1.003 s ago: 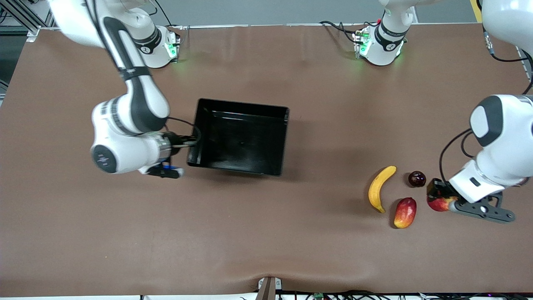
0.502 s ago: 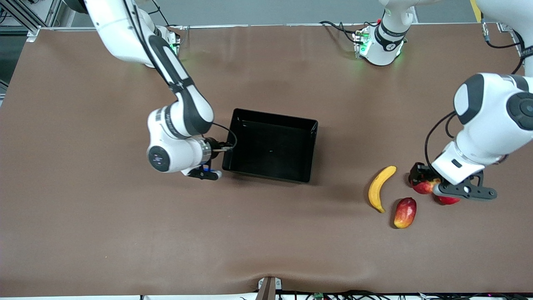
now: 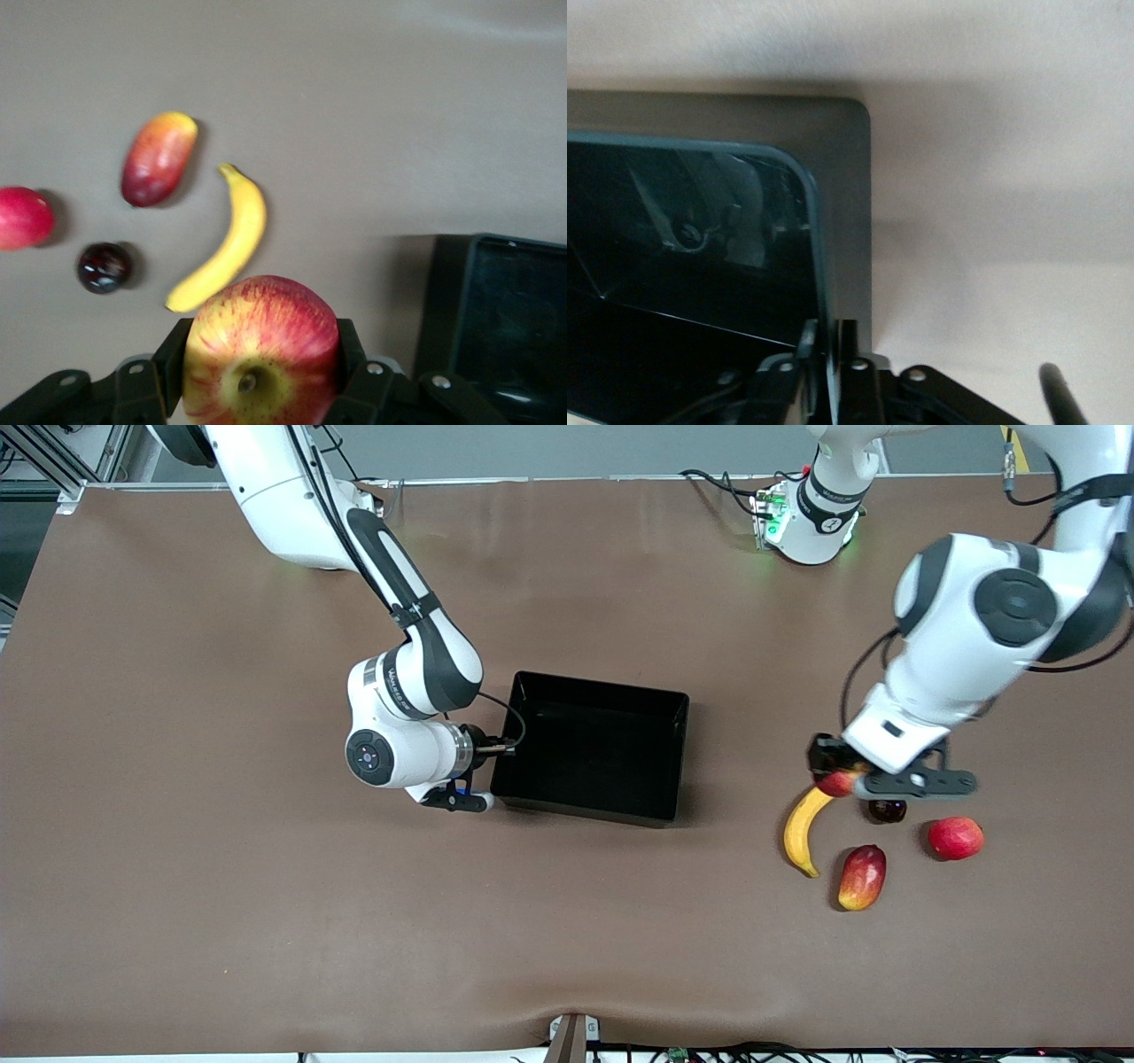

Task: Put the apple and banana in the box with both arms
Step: 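Lift the apple with the left gripper while the right gripper pushes the box, then carry the apple over the box while the right gripper withdraws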

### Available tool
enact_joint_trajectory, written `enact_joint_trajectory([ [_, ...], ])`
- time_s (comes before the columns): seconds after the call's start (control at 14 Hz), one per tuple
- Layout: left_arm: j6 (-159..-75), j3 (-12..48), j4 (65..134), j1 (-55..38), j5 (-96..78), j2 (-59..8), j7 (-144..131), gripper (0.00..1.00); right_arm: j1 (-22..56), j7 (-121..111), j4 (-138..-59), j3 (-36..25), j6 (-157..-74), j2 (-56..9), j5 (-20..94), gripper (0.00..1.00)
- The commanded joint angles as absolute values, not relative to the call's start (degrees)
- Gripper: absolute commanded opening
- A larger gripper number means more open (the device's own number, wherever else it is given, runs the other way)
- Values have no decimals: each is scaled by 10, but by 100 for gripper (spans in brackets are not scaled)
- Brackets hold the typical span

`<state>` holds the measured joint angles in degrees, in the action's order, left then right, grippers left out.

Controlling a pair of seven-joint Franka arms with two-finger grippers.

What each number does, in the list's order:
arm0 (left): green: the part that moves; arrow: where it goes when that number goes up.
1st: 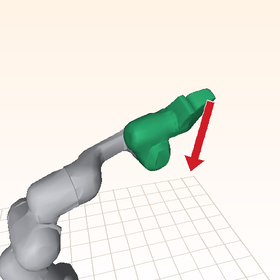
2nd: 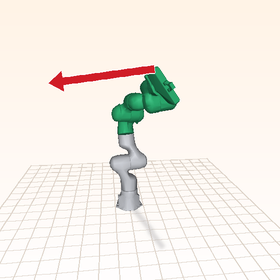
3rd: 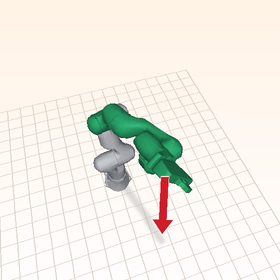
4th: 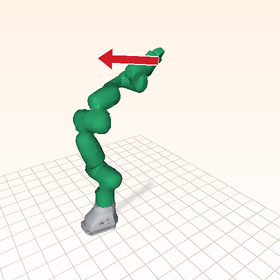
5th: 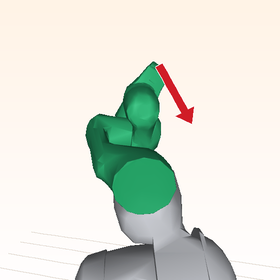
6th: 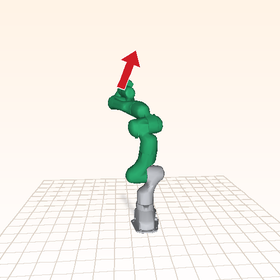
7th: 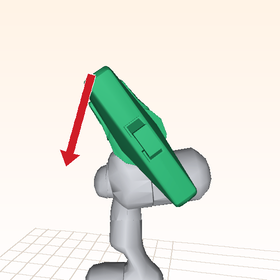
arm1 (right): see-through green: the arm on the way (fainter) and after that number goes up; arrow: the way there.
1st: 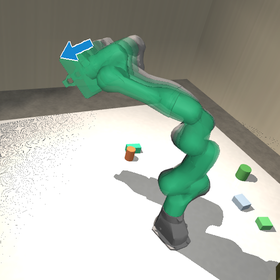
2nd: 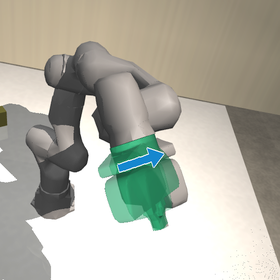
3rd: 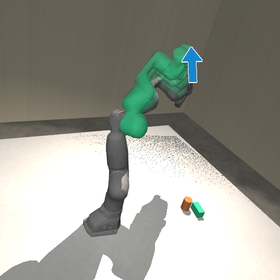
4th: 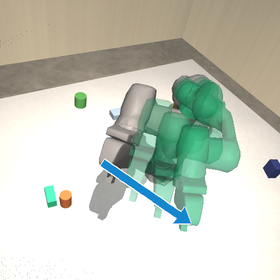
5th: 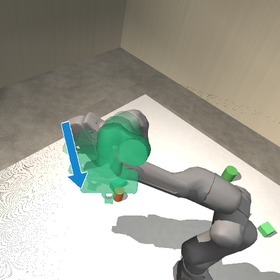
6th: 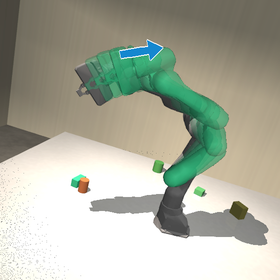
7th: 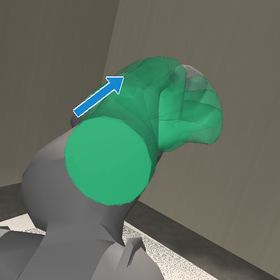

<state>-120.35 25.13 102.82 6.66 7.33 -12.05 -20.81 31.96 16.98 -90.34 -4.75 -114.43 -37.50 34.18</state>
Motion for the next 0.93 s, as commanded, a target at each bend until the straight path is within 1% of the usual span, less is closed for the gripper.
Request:
enact_joint_trajectory([
  [0.0,-1218,292,1060,69,83,-107,-261,0,312,175,-887,-50,-1129,-371,355,100],
  [0.14,-1221,311,1068,62,83,-115,-282,0,283,174,-869,-51,-1054,-354,354,100],
  [0.29,-1222,312,1071,25,83,-126,-319,0,254,176,-824,-54,-965,-349,345,100],
  [0.43,-1235,312,1071,-11,104,-148,-378,0,219,176,-778,-54,-899,-351,337,100],
  [0.57,-1253,312,1070,-53,144,-177,-457,0,198,176,-735,-53,-839,-352,276,100],
  [0.64,-1263,312,1068,-68,168,-192,-492,0,192,175,-711,-53,-819,-356,240,100],
  [0.72,-1268,312,1065,-80,190,-209,-522,0,183,175,-700,-54,-818,-356,208,100],
  [0.86,-1286,312,1062,-102,223,-239,-565,0,142,172,-686,-53,-816,-351,197,100],
])
